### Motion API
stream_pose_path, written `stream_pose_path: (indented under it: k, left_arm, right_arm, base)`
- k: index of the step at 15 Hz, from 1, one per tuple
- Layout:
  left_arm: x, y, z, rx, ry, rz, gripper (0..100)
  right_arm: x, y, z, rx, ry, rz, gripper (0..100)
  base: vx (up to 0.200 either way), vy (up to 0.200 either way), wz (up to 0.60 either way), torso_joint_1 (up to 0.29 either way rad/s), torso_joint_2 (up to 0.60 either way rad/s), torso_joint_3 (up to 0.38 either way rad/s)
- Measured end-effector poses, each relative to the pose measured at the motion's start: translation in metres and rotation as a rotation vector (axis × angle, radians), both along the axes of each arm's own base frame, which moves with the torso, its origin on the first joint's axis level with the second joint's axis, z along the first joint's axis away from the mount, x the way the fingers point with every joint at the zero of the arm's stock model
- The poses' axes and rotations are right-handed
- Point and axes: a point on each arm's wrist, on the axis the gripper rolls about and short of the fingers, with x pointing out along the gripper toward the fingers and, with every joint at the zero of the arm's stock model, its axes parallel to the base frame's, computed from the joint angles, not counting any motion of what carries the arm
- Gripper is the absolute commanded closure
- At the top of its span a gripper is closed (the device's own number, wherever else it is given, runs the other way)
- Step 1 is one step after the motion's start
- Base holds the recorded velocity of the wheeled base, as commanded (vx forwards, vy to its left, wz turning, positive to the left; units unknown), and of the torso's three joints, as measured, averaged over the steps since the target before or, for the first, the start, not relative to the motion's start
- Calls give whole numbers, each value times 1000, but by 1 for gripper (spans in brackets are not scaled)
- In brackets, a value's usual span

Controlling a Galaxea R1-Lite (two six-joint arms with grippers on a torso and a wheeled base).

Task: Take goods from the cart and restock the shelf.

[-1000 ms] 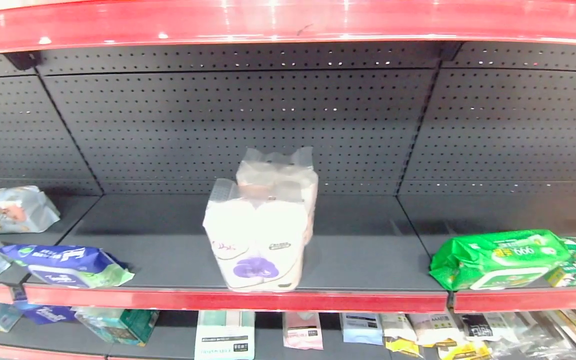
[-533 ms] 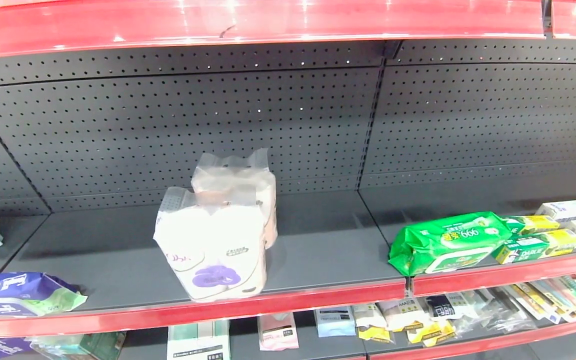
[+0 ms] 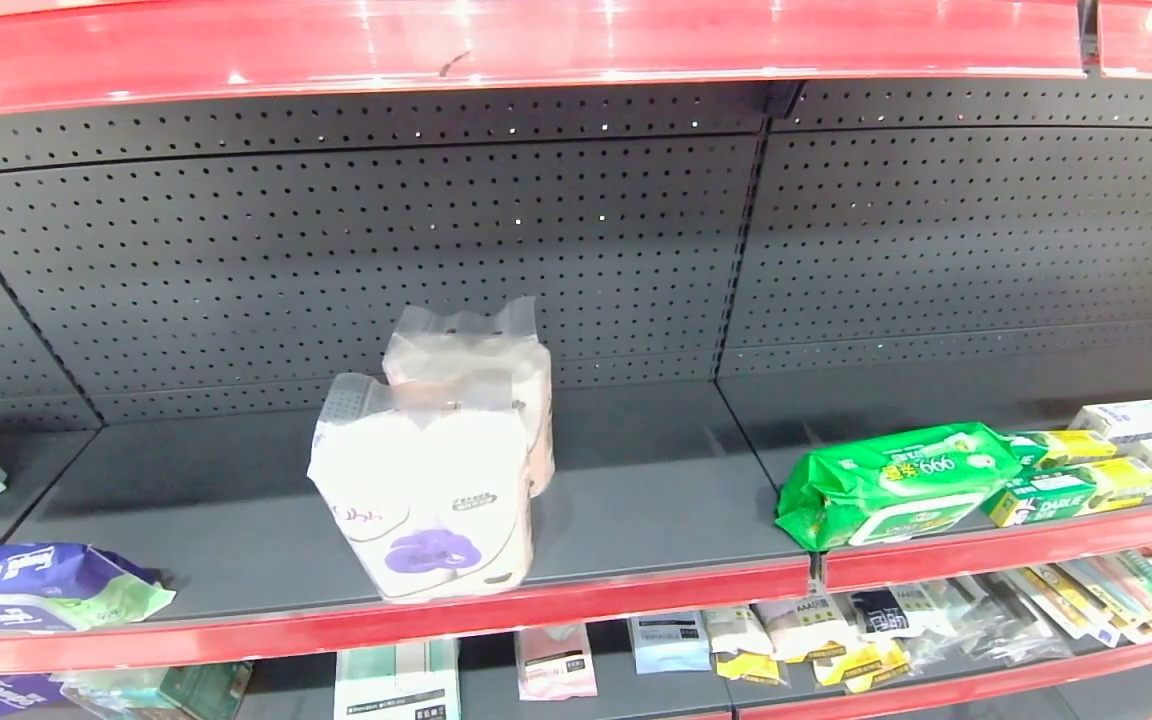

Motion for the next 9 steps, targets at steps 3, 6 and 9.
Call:
stream_pose_path:
  k: [3, 6, 9]
  left_arm:
    - [61, 2, 4, 22, 183, 63, 0]
    - [101, 3, -20, 33, 336, 85, 0]
    - [122, -1, -39, 43, 448, 56, 0]
  right_arm:
    - [0, 0, 0, 0, 0, 0, 0]
    - [0, 0, 0, 0, 0, 0, 0]
    - [0, 0, 0, 0, 0, 0, 0]
  base:
    - [0, 0, 0, 0, 0, 0]
    - [0, 0, 0, 0, 0, 0]
    - [0, 0, 0, 0, 0, 0]
